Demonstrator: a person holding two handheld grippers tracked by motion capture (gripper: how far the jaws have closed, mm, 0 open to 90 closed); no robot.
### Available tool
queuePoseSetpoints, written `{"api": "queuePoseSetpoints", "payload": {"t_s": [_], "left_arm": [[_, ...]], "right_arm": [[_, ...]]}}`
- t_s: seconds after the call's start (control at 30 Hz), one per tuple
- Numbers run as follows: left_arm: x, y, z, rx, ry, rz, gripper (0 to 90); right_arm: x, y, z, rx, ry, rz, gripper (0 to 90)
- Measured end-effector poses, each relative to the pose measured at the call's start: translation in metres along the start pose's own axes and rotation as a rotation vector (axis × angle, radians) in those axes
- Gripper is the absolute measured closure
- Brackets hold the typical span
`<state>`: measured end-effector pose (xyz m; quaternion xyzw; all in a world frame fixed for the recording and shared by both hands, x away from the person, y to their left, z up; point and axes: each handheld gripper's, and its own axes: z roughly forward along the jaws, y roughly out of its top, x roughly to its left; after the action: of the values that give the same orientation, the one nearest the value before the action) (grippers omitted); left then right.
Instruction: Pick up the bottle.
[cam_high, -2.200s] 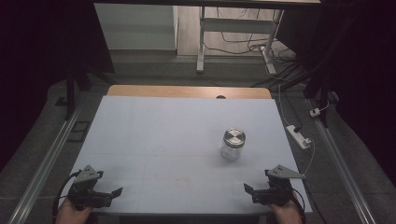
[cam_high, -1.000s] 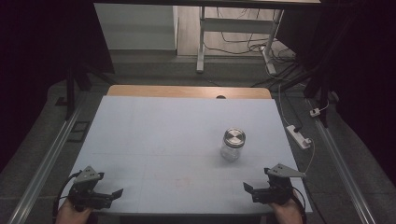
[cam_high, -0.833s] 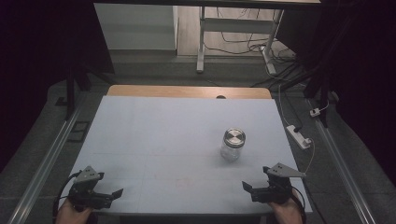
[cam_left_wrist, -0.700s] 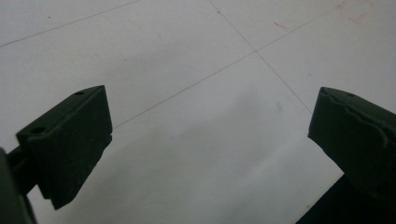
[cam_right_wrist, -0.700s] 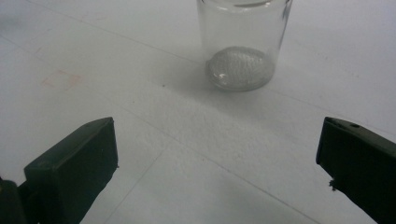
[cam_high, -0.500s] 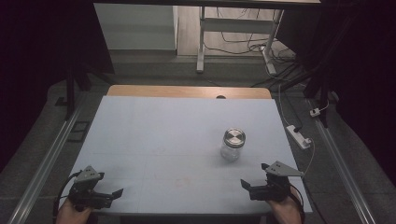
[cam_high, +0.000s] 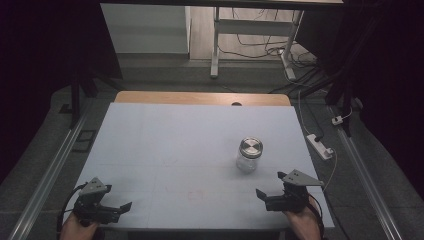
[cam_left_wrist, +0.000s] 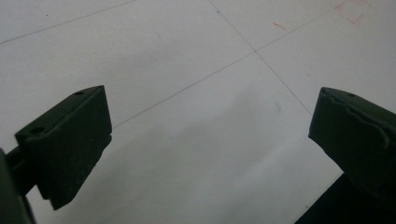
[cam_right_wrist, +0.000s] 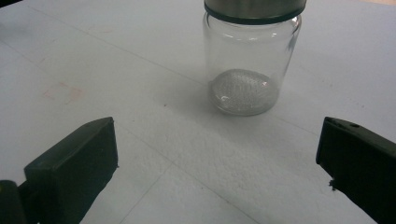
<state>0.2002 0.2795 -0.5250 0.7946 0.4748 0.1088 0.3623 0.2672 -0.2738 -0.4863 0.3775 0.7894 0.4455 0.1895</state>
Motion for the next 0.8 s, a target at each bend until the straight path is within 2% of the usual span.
{"api": "queuePoseSetpoints", "payload": {"t_s": [0.2, 0.43, 0.57, 0.7, 0.8], "left_arm": [[0.001, 0.0, 0.0, 0.002, -0.007, -0.005, 0.0], [0.001, 0.0, 0.001, 0.004, -0.009, -0.007, 0.1], [0.001, 0.0, 0.001, 0.004, -0.014, -0.004, 0.1], [0.001, 0.001, 0.001, 0.007, -0.015, -0.003, 0.1], [0.001, 0.001, 0.001, 0.007, -0.017, -0.005, 0.1]], "right_arm": [[-0.002, 0.003, 0.007, 0.014, 0.009, 0.04, 0.0], [-0.004, 0.007, 0.019, 0.046, 0.015, 0.045, 0.0], [-0.006, 0.011, 0.024, 0.055, 0.028, 0.072, 0.0], [-0.007, 0.013, 0.03, 0.063, 0.023, 0.077, 0.0], [-0.007, 0.016, 0.035, 0.062, 0.014, 0.065, 0.0]]}}
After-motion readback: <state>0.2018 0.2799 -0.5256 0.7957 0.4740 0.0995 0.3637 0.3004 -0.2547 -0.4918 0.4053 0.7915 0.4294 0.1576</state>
